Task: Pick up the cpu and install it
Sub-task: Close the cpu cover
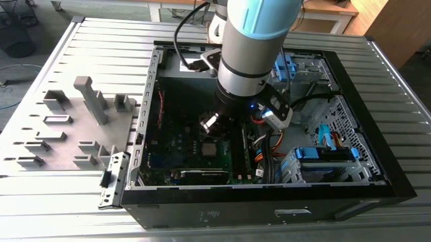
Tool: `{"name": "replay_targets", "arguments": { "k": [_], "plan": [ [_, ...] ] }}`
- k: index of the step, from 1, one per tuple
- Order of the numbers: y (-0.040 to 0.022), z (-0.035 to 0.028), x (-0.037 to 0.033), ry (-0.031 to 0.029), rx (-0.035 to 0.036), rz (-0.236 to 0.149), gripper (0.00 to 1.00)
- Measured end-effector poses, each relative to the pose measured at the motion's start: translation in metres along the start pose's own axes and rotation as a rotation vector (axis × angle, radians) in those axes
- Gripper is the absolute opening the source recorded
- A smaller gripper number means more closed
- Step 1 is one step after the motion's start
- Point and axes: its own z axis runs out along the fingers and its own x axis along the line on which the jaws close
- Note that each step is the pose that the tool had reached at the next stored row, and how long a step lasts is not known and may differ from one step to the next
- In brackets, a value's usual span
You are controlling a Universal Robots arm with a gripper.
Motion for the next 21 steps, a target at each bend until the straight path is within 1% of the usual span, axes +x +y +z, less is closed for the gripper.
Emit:
{"name": "replay_targets", "arguments": {
  "k": [1,2,9,11,17,21],
  "plan": [
    [0.0,0.0,0.0,-0.001,-0.0024,-0.01,0.11],
    [0.0,0.0001,-0.0001,-0.0012,-0.003,-0.015,0.11],
    [-0.0003,0.0,-0.0004,-0.001,-0.003,-0.016,0.11],
    [-0.0017,0.0001,-0.0027,-0.0011,-0.0031,-0.017,0.11],
    [-0.0079,0.0003,-0.0135,-0.0008,-0.0032,-0.022,0.11],
    [-0.0085,0.0006,-0.015,-0.0012,-0.0053,-0.037,0.11]
  ]
}}
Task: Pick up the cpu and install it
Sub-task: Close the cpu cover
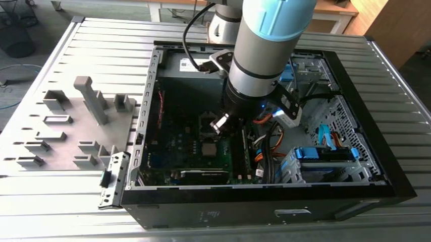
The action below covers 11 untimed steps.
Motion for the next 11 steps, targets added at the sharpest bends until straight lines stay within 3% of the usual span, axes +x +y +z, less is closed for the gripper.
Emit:
{"name": "replay_targets", "arguments": {
  "k": [4,9,11],
  "plan": [
    [0.0,0.0003,-0.0002,-0.0032,-0.0069,-0.026,0.11],
    [-0.0001,0.0003,-0.0002,-0.0159,-0.0285,-0.061,0.11],
    [0.0,0.0005,-0.0003,-0.0174,-0.0316,-0.071,0.11]
  ]
}}
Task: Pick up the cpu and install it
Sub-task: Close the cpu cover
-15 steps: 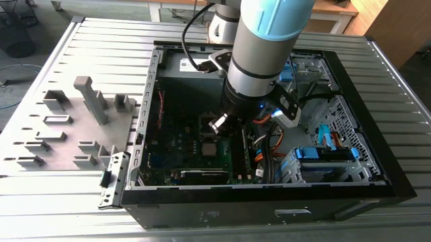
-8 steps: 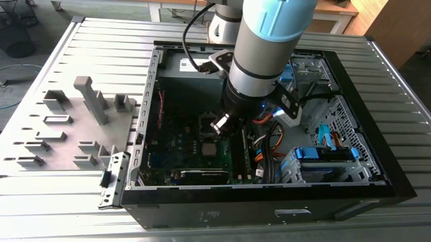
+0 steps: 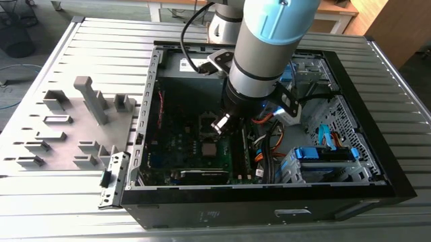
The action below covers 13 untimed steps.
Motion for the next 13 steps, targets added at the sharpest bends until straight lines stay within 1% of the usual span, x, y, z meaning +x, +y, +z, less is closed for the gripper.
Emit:
{"name": "replay_targets", "arguments": {
  "k": [3,9,11,13],
  "plan": [
    [-0.0001,0.0004,-0.0008,0.0003,-0.0014,-0.014,0.11],
    [-0.0012,0.0011,-0.0055,0.0012,-0.0023,-0.027,0.11],
    [-0.0003,0.0016,-0.0075,0.0013,-0.0025,-0.029,0.11],
    [0.0023,0.0023,-0.01,0.0014,-0.0025,-0.03,0.11]
  ]
}}
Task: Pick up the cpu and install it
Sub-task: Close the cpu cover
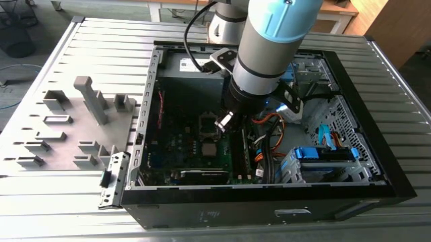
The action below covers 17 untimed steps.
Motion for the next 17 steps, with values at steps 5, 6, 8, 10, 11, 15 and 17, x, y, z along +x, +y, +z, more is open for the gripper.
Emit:
{"name": "replay_targets", "arguments": {
  "k": [5,6,8,10,11,15,17],
  "plan": [
    [0.0092,0.0034,-0.0078,0.0,-0.0001,-0.001,0.11],
    [0.0103,0.0042,-0.0083,0.0,-0.0001,-0.001,0.11],
    [0.0125,0.006,-0.0082,-0.0001,-0.0002,-0.001,0.11],
    [0.0148,0.0076,-0.0075,0.0,-0.0002,-0.002,0.11],
    [0.0158,0.0083,-0.0075,0.0001,-0.0001,-0.002,0.11],
    [0.0182,0.0117,-0.0086,-0.0002,-0.0005,-0.002,0.11],
    [0.0193,0.0133,-0.0091,-0.0003,-0.0007,-0.002,0.11]
  ]
}}
